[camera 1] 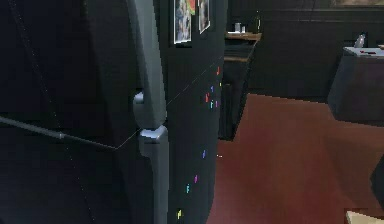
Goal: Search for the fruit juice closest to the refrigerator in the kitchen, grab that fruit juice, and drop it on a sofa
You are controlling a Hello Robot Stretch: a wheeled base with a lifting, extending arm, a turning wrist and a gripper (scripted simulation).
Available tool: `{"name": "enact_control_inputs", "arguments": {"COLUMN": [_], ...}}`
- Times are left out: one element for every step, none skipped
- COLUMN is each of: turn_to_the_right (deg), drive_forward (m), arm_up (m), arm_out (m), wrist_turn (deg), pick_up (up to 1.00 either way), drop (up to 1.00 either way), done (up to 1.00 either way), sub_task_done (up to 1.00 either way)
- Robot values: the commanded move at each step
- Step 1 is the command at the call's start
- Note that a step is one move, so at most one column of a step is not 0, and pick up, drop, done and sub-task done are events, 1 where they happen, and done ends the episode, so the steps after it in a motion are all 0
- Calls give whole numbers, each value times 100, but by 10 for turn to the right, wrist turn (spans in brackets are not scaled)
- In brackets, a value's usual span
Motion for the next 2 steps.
{"name": "enact_control_inputs", "arguments": {"turn_to_the_right": [0,0], "drive_forward": [0,0], "arm_up": [-30,0], "arm_out": [0,0], "wrist_turn": [0,0], "pick_up": [0,100], "drop": [0,0], "done": [0,0], "sub_task_done": [0,0]}}
